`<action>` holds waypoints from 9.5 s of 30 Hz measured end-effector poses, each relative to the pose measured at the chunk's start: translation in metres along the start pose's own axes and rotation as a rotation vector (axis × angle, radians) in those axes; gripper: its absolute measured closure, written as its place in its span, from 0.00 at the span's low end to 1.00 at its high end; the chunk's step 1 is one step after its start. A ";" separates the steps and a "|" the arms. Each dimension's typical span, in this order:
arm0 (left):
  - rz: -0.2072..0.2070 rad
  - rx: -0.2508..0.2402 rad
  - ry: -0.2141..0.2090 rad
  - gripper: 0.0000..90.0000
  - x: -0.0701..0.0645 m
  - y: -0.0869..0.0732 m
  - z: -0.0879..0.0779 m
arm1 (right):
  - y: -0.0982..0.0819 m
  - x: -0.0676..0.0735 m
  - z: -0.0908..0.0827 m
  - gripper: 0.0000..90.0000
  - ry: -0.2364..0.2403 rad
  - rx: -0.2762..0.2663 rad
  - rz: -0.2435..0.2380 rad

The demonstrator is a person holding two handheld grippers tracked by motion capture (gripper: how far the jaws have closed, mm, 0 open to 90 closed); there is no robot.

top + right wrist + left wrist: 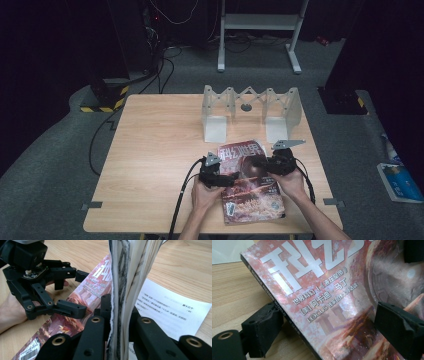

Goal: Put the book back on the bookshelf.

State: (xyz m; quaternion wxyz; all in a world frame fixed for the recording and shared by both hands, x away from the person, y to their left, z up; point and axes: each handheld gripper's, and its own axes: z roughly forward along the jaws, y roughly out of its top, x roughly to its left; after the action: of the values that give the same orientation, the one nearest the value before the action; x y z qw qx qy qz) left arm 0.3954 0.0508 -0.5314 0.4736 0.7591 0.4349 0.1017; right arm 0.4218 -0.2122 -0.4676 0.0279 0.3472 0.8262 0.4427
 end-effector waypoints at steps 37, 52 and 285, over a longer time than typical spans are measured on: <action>-0.050 -0.017 -0.015 0.67 0.006 -0.002 -0.011 | -0.010 -0.011 0.026 0.82 -0.061 0.086 0.018; -0.038 -0.011 -0.013 0.68 0.005 -0.002 -0.010 | -0.016 -0.015 0.024 0.54 -0.175 0.122 0.023; -0.185 -0.062 -0.148 0.92 -0.007 0.068 -0.065 | -0.078 -0.034 -0.005 0.51 -0.390 -0.061 -0.059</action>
State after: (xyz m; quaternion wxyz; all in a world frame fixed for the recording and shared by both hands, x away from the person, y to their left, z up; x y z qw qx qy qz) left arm 0.3928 0.0752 -0.4402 0.5351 0.7062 0.4633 0.0146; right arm 0.4026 -0.2647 -0.5323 0.2108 0.4009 0.8012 0.3911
